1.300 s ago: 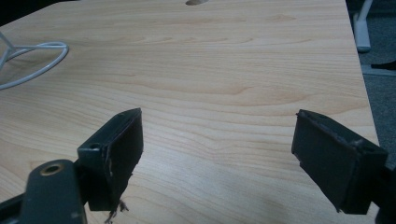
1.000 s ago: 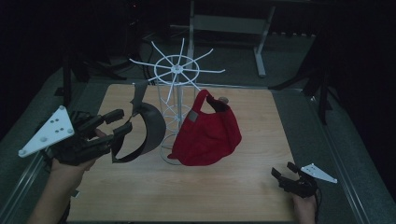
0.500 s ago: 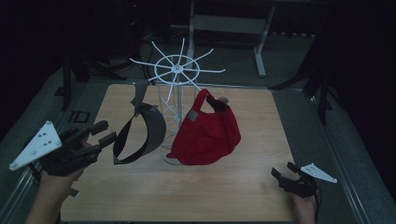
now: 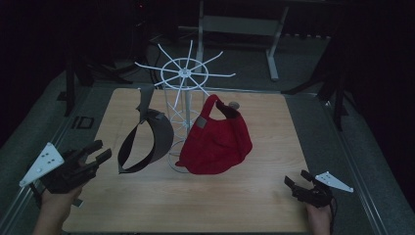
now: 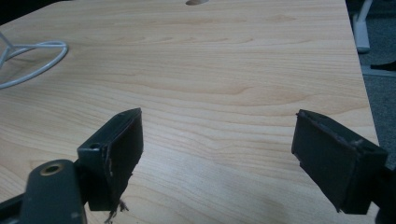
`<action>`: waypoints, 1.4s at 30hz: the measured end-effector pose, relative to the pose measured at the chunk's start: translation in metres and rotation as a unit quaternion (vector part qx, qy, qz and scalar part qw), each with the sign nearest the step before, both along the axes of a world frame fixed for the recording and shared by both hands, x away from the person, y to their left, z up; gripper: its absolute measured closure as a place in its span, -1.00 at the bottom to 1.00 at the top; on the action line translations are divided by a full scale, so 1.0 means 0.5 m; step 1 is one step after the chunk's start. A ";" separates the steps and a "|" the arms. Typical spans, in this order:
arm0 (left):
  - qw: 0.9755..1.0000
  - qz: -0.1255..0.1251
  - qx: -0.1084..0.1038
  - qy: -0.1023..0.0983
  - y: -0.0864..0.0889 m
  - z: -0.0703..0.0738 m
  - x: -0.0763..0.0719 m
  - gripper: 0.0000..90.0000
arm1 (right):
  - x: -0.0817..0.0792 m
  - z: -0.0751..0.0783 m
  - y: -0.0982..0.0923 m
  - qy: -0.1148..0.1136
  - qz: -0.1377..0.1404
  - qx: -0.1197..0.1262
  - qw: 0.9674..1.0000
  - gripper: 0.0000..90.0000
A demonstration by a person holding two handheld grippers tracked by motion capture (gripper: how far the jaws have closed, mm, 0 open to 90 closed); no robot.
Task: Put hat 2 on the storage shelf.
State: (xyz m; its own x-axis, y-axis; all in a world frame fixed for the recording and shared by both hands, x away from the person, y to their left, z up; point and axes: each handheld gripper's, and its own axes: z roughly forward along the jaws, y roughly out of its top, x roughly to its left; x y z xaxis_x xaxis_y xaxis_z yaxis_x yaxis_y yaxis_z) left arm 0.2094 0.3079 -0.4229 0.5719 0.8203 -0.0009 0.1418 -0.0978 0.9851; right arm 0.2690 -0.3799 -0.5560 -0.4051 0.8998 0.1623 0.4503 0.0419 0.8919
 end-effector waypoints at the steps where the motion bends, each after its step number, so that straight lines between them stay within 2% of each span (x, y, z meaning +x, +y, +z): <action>1: 1.000 0.001 -0.004 0.001 0.002 -0.007 0.000 0.26 | 0.000 0.000 0.000 0.000 0.000 0.000 1.000 -0.63; 4: 1.000 0.007 -0.009 0.013 0.008 -0.035 0.002 0.22 | 0.000 0.000 0.001 0.000 0.000 -0.002 1.000 -0.63; 6: 1.000 0.000 -0.016 0.023 0.010 -0.056 0.006 0.21 | 0.000 0.000 0.002 0.002 0.000 -0.004 1.000 -0.63; 8: 1.000 0.002 -0.009 0.025 0.011 -0.080 0.008 0.19 | 0.000 0.000 0.002 0.001 0.000 -0.005 1.000 -0.63; 12: 0.999 -0.002 -0.011 0.036 0.006 -0.125 0.013 0.02 | 0.000 0.000 0.002 0.000 0.000 -0.005 1.000 -0.63; 14: 0.999 -0.001 -0.010 0.053 0.002 -0.144 0.018 -0.09 | 0.000 0.000 0.003 0.001 0.000 -0.006 1.000 -0.63; 16: 0.997 0.017 -0.001 0.079 -0.002 -0.160 0.026 -0.29 | 0.000 0.000 0.003 0.001 0.000 -0.008 1.000 -0.64; 17: 0.996 0.018 -0.009 0.089 -0.004 -0.170 0.030 -0.36 | 0.000 0.000 0.003 0.001 0.000 -0.009 1.000 -0.63; 18: 0.996 0.018 -0.009 0.089 -0.004 -0.170 0.030 -0.40 | 0.000 0.000 0.003 0.001 0.000 -0.009 1.000 -0.63; 19: 0.995 0.020 -0.003 0.102 -0.007 -0.184 0.034 -0.40 | 0.000 0.000 0.004 0.001 0.000 -0.009 1.000 -0.63; 25: 0.993 0.024 0.022 0.116 -0.025 -0.221 0.042 -0.67 | -0.001 0.000 0.002 -0.001 0.000 -0.007 1.000 -0.64; 29: 0.991 0.021 0.039 0.129 -0.033 -0.237 0.045 -0.71 | -0.001 0.000 0.002 -0.002 -0.001 -0.007 1.000 -0.63; 37: 0.987 0.038 0.061 0.141 -0.041 -0.262 0.044 -0.71 | 0.000 0.000 0.001 0.000 -0.003 -0.005 1.000 -0.63; 42: 0.986 0.040 0.061 0.150 -0.042 -0.274 0.043 -0.71 | 0.000 0.000 0.002 0.000 -0.009 -0.006 1.000 -0.63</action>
